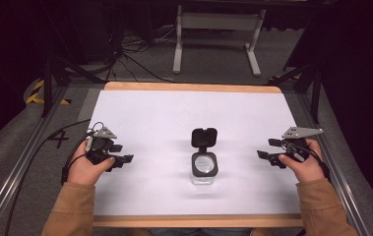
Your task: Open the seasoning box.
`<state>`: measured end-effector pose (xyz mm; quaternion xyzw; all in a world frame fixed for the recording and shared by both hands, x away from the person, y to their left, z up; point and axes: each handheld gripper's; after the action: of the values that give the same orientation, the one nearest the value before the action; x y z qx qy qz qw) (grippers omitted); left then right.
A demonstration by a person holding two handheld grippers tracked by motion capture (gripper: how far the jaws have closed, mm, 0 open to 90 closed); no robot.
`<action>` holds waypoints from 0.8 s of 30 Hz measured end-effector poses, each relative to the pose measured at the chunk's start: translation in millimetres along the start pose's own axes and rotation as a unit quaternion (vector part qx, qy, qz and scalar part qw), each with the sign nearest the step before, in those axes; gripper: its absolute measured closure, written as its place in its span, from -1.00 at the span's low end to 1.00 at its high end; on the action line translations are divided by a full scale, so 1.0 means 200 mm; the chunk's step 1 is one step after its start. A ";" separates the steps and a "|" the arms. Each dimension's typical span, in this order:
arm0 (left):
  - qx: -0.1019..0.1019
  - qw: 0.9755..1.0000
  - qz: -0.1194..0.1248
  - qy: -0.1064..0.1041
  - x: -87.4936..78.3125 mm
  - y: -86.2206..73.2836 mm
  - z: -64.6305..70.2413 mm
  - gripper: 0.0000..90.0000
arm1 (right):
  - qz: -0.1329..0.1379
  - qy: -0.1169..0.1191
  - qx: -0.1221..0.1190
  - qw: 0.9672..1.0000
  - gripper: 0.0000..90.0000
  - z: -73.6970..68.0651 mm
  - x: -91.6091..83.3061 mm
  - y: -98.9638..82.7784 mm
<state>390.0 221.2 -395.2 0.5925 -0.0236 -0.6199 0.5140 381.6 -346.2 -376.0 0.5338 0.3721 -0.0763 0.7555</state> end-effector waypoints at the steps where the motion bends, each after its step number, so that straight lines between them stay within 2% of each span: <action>1: 0.006 1.000 -0.009 0.009 0.01 -0.01 -0.01 -0.18 | -0.006 0.000 0.003 1.000 -0.33 0.01 0.01 -0.01; 2: 0.014 1.000 -0.021 0.017 0.02 -0.02 -0.02 -0.19 | -0.010 0.000 0.002 1.000 -0.33 0.02 0.02 -0.02; 3: 0.015 0.999 -0.029 0.015 0.04 -0.03 -0.03 -0.20 | -0.015 -0.003 0.001 1.000 -0.34 0.02 0.03 -0.03; 8: 0.021 0.999 -0.032 -0.014 0.08 -0.06 -0.07 -0.27 | -0.031 0.001 0.004 1.000 -0.38 0.02 0.09 -0.10; 12: 0.023 0.998 -0.054 -0.017 0.12 -0.08 -0.08 -0.30 | -0.042 -0.007 -0.006 0.999 -0.41 0.02 0.15 -0.14; 14: 0.020 0.997 -0.068 -0.020 0.13 -0.08 -0.08 -0.32 | -0.041 -0.008 -0.011 0.999 -0.41 0.01 0.17 -0.16; 18: 0.031 0.997 -0.067 -0.016 0.18 -0.06 -0.05 -0.38 | -0.045 -0.007 -0.013 0.999 -0.43 0.00 0.19 -0.17; 19: 0.029 0.997 -0.071 -0.023 0.19 -0.06 -0.04 -0.38 | -0.046 -0.006 -0.023 0.999 -0.44 -0.03 0.21 -0.17; 21: 0.030 0.996 -0.078 -0.023 0.20 -0.06 -0.04 -0.40 | -0.049 -0.005 -0.037 0.998 -0.45 -0.05 0.23 -0.17; 22: 0.031 0.996 -0.086 -0.023 0.21 -0.06 -0.04 -0.40 | -0.050 -0.001 -0.039 0.998 -0.45 -0.07 0.23 -0.17; 24: 0.037 0.996 -0.084 -0.018 0.21 -0.06 -0.04 -0.41 | -0.049 0.001 -0.043 0.998 -0.46 -0.08 0.24 -0.17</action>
<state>397.9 203.0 -435.3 0.6002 -0.0062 -0.6696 0.4374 391.0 -333.4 -433.7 0.4825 0.4009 -0.0967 0.7728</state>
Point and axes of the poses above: each handheld gripper's, and its own axes: x roughly forward along the jaws, y roughly out of its top, z roughly to its right, and after that the axes turned 14 degrees about -y, right-handed
